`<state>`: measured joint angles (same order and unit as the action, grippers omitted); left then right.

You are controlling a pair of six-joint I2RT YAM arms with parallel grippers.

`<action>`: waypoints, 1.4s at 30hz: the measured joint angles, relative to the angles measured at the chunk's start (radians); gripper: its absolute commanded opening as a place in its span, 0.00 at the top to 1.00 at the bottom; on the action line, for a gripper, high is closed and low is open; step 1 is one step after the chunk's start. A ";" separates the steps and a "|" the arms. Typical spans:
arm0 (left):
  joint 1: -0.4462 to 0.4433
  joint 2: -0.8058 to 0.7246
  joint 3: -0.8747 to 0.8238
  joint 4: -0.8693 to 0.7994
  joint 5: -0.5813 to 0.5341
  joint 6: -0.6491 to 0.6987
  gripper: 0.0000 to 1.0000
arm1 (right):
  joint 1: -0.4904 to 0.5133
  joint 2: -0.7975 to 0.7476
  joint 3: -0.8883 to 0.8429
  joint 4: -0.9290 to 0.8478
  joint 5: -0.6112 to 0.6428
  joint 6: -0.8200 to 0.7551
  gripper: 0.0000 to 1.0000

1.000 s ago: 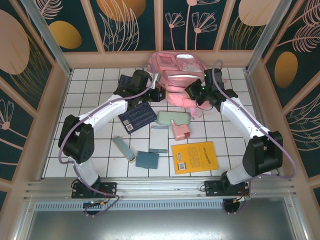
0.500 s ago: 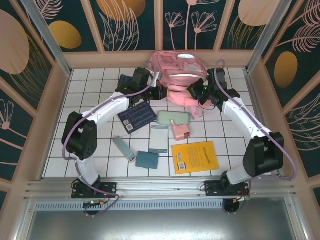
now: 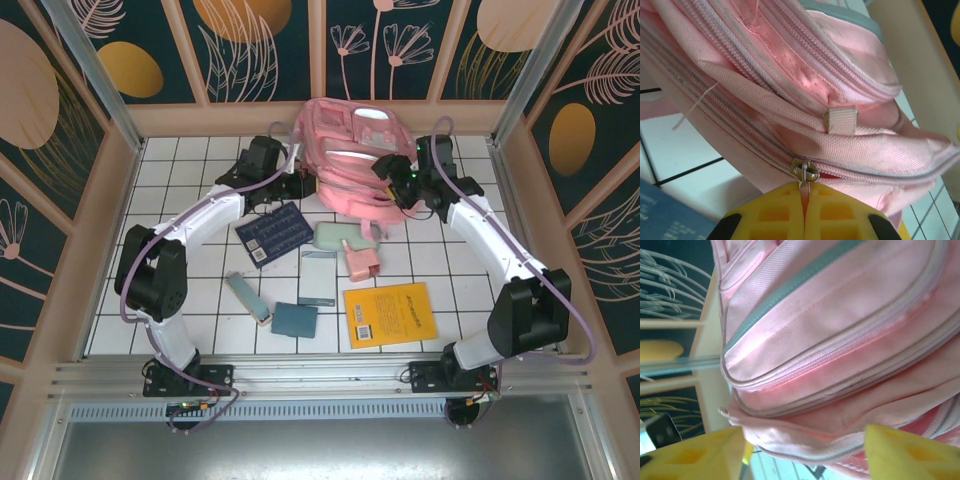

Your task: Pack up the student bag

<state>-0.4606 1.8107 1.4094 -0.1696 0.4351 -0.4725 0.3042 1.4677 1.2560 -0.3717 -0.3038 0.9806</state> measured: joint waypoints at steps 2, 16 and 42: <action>0.001 0.000 -0.001 -0.001 -0.002 -0.003 1.00 | 0.027 -0.005 0.000 0.001 0.000 0.021 0.31; -0.067 0.000 0.000 0.000 -0.002 -0.019 1.00 | 0.120 0.069 0.000 0.084 -0.012 0.185 0.34; -0.110 0.000 0.000 0.022 -0.012 -0.056 1.00 | 0.177 -0.080 -0.183 0.155 0.060 0.618 0.17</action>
<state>-0.5709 1.8107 1.4097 -0.1478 0.4229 -0.5289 0.4812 1.3872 1.0733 -0.2165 -0.2443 1.5990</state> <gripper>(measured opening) 0.061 0.838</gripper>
